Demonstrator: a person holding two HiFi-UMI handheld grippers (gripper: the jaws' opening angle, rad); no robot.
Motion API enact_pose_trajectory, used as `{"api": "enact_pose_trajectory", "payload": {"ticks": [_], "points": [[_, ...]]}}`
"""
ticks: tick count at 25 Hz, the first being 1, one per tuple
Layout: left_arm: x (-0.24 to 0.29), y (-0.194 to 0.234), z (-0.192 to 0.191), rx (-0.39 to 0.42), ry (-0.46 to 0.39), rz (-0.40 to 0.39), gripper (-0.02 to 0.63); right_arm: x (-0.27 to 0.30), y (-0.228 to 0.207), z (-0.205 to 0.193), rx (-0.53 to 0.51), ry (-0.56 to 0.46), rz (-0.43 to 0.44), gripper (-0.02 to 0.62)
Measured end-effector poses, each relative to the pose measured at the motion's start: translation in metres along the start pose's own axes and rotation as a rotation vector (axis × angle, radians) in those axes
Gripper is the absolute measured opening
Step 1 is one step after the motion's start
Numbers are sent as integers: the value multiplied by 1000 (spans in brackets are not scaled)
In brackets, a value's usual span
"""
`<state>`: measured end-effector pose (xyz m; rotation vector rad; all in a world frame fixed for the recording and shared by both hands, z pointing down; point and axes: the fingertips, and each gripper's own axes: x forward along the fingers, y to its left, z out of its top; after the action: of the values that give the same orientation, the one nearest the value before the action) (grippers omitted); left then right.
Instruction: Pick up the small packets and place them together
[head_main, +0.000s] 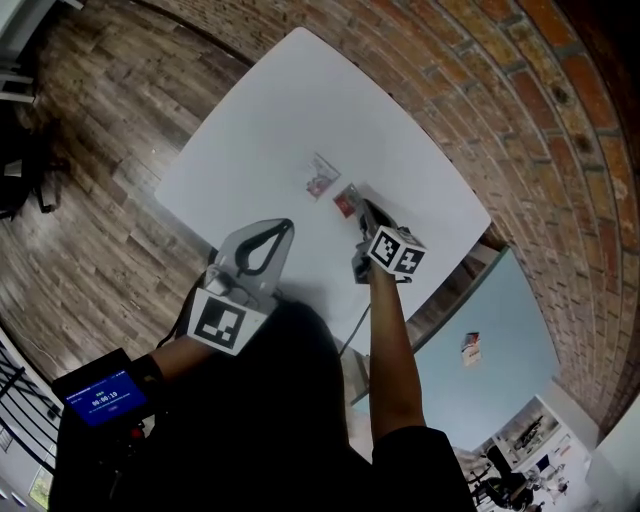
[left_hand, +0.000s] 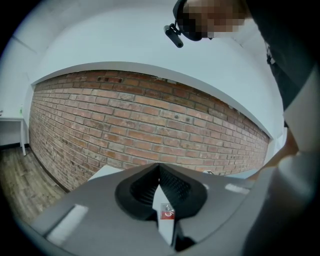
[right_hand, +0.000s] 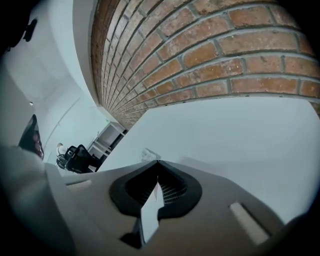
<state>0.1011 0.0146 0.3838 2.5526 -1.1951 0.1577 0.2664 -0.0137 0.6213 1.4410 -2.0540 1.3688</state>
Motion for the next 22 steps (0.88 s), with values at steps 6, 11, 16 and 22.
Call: {"api": "enact_pose_trajectory", "payload": {"ticks": [6,11,16,22], "points": [[-14,35,2,2,3,15,0,30,17,-15,-64,89,-25,4],[-12,38,1,1,12,26,0,33,-2,-22,-179,141,-107,5],[-12,44,2,-14,11,33,0,37,-14,-26,-169,155,-171,6],[-13,43,-1,-28,21,33,0,42,-19,-28,-148,150,-197,8]]}}
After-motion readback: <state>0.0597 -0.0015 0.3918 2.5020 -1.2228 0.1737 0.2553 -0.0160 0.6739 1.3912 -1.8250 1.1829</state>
